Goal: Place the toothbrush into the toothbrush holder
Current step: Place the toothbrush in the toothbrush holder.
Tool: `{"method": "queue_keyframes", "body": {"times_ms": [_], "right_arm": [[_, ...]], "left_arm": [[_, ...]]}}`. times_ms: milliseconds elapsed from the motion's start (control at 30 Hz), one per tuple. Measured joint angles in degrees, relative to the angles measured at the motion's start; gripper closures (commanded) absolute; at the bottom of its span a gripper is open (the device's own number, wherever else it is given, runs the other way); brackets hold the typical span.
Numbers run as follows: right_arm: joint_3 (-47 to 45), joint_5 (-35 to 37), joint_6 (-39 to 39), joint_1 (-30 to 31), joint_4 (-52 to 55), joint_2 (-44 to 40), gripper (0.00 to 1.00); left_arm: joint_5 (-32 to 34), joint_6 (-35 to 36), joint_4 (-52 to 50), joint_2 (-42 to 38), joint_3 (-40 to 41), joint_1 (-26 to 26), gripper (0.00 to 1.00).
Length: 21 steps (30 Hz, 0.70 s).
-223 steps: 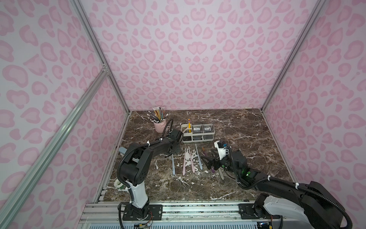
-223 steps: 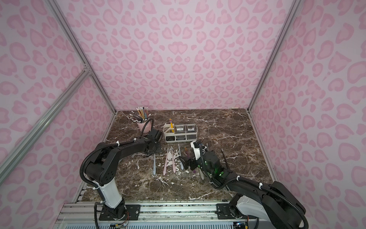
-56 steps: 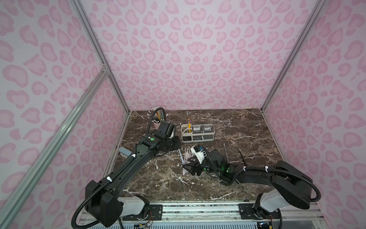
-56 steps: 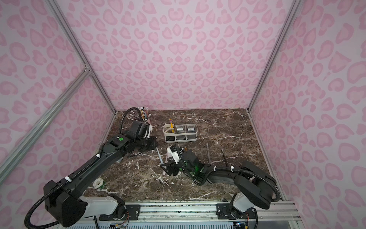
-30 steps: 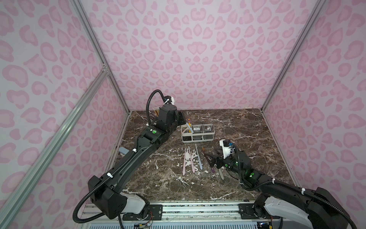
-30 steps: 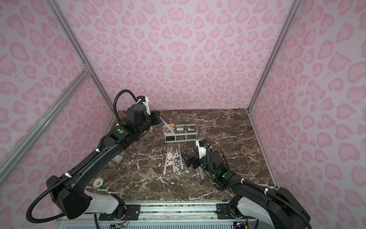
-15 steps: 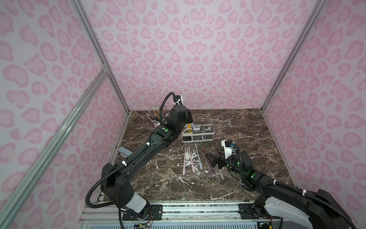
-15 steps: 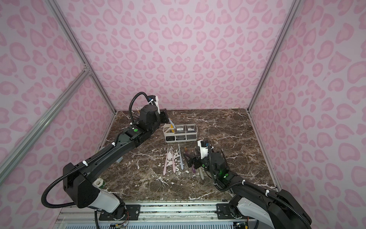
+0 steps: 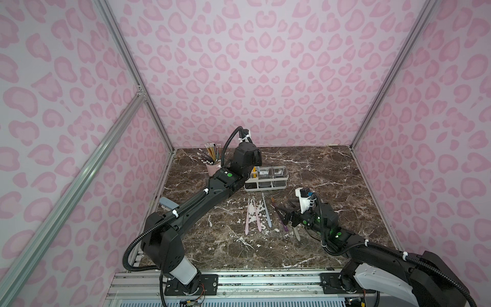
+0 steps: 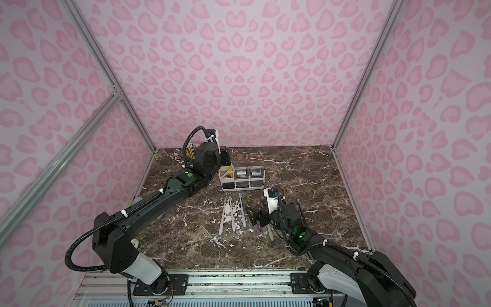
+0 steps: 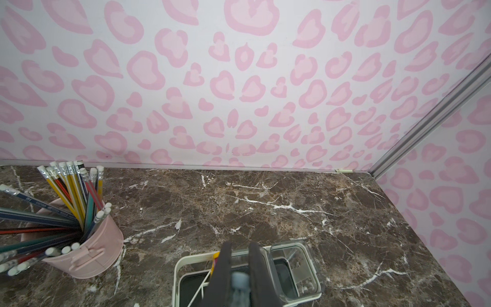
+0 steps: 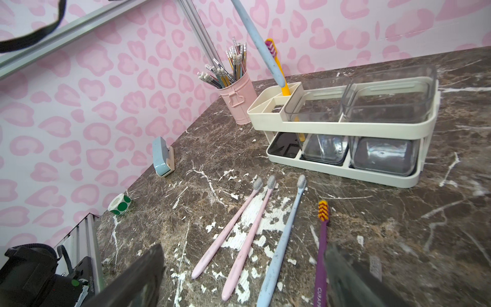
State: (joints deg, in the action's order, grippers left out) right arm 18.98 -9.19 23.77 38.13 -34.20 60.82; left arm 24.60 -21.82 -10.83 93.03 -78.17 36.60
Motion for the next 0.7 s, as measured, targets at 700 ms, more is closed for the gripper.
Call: {"method": "queue_keyframes", "body": {"times_ms": [700], "right_arm": [[0.0, 0.0, 0.0, 0.0, -0.04, 0.33, 0.04]], "left_arm": [[1.95, 1.84, 1.29, 2.4, 3.8, 0.26, 0.97]]}}
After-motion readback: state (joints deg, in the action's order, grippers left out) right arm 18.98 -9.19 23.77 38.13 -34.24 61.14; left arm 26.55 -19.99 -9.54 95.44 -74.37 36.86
